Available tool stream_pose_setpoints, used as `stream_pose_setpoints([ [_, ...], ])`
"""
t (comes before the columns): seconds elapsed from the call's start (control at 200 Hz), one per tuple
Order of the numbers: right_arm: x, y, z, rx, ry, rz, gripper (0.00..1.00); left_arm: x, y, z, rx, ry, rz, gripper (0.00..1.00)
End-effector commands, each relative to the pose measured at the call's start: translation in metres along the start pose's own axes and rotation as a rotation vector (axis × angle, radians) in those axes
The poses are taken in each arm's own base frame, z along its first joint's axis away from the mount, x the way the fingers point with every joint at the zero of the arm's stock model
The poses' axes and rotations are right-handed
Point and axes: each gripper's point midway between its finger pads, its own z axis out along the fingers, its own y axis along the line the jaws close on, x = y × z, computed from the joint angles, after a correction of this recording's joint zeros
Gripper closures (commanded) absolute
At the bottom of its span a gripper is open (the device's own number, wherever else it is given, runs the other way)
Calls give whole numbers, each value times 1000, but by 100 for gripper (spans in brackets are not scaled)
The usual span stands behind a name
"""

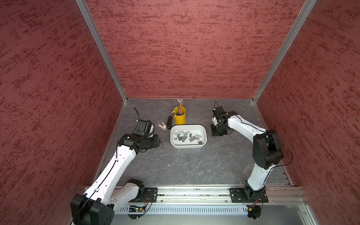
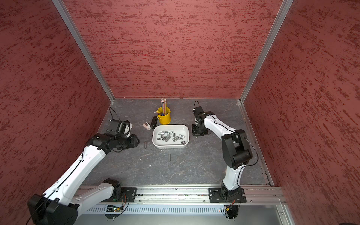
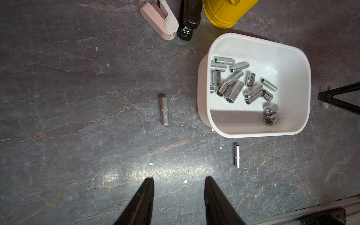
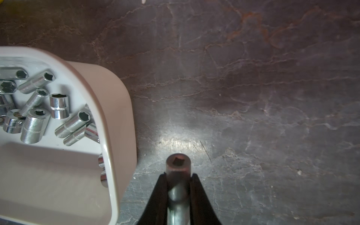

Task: Take out the socket from the storage box
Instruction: Place the socket head at the center of the board.

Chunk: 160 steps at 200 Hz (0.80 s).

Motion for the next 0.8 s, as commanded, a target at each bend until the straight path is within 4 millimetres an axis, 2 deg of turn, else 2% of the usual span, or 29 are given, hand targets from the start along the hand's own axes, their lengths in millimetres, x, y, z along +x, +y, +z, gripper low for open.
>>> stream_pose_setpoints([
  [0.0, -10, 3, 14, -5, -26, 21, 87, -2, -1, 4, 10, -2, 8, 55],
  [0.381, -5, 0, 42, 26, 12, 38, 84, -2, 1, 4, 2, -6, 6, 55],
  [0.797, 4, -6, 60, 51, 56, 42, 78, -2, 1, 5, 3, -1, 6, 54],
])
